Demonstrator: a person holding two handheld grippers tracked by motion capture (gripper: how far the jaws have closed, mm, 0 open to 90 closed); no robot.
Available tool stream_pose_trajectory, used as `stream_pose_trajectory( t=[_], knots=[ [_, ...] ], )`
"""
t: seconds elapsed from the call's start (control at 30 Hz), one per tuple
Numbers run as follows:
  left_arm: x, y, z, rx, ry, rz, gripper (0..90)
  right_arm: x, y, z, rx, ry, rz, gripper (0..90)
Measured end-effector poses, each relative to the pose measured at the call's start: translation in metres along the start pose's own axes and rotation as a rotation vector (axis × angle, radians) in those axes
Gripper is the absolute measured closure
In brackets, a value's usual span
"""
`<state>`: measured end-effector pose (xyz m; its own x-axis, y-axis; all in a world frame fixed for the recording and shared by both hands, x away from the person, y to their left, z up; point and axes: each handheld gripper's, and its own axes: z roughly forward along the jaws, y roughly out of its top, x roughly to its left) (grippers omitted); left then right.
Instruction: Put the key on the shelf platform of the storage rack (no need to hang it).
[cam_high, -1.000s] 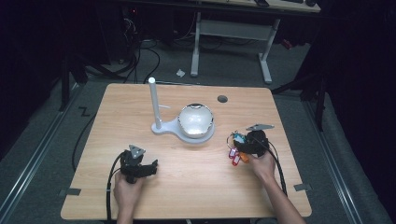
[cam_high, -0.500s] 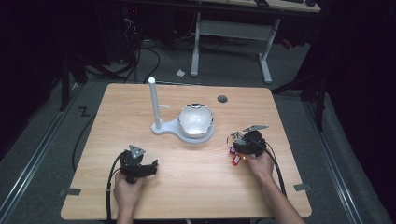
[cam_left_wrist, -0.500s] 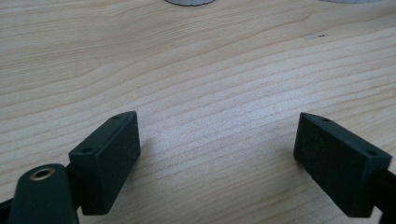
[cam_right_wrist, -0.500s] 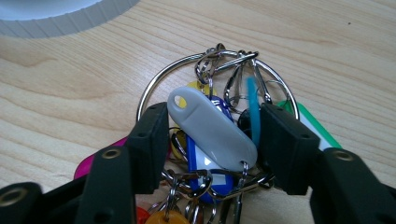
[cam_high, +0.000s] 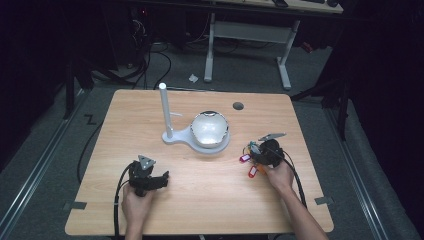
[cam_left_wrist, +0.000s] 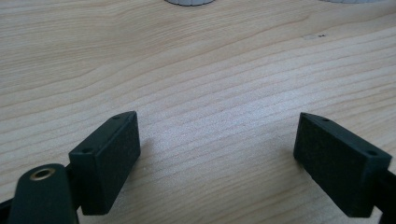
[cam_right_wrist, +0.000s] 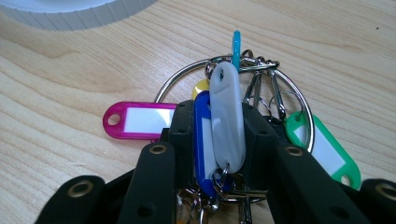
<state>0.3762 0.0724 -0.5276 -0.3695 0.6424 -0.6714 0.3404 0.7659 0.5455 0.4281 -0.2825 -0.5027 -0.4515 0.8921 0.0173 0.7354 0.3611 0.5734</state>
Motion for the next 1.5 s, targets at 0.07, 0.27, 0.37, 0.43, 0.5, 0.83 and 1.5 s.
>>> stream_pose_trajectory(
  t=[0.07,0.27,0.37,0.43,0.5,0.83,1.5],
  knots=[
    [0.0,0.0,0.0,0.0,0.0,-0.001,15.0,0.0,0.001,-0.003,-0.01,-0.009,-0.015,78.8],
    [0.0,0.0,0.0,0.0,0.0,-0.001,15.0,-0.002,0.0,-0.004,-0.012,0.017,-0.007,79.7],
    [0.0,0.0,0.0,0.0,0.0,0.0,15.0,-0.003,0.0,-0.008,-0.027,0.028,-0.004,79.8],
    [0.0,0.0,0.0,0.0,0.0,0.0,15.0,-0.004,0.001,-0.013,-0.046,0.038,0.002,79.9],
    [0.0,0.0,0.0,0.0,0.0,0.0,15.0,-0.005,0.002,-0.02,-0.07,0.049,0.008,79.9],
    [0.0,0.0,0.0,0.0,0.0,-0.001,15.0,-0.016,0.005,-0.053,-0.158,0.11,0.051,80.1],
    [0.0,0.0,0.0,0.0,0.0,0.0,15.0,-0.016,0.022,-0.102,-0.255,0.133,0.016,80.6]
  ],
)
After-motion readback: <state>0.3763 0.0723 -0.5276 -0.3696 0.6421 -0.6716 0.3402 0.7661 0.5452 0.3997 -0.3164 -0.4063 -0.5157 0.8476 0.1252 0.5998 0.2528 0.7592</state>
